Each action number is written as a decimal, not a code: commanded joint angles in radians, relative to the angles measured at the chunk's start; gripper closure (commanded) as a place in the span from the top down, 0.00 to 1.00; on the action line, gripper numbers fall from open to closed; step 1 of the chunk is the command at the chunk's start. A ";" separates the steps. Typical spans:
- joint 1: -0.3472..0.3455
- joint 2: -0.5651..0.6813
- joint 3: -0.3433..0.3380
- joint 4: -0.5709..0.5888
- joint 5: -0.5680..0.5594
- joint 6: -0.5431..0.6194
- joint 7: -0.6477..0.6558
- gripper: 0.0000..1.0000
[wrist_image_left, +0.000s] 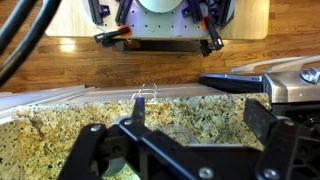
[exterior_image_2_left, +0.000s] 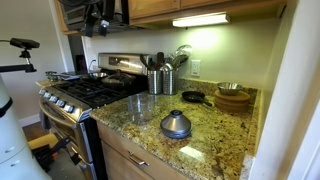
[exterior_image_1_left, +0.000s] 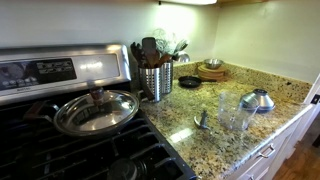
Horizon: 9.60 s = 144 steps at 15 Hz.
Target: Put the blades in the bowl
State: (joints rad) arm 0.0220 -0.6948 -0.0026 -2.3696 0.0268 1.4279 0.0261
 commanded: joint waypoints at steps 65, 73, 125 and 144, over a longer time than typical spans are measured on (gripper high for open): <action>0.159 0.905 0.193 0.166 0.053 0.911 0.289 0.77; 0.157 0.914 0.165 0.151 0.037 0.948 0.299 0.90; 0.162 0.828 0.155 0.104 0.056 0.918 0.333 0.08; 0.022 0.496 0.123 -0.008 -0.070 0.749 0.480 0.08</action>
State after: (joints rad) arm 0.0742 -0.1851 0.1362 -2.3454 -0.0322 2.1616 0.4681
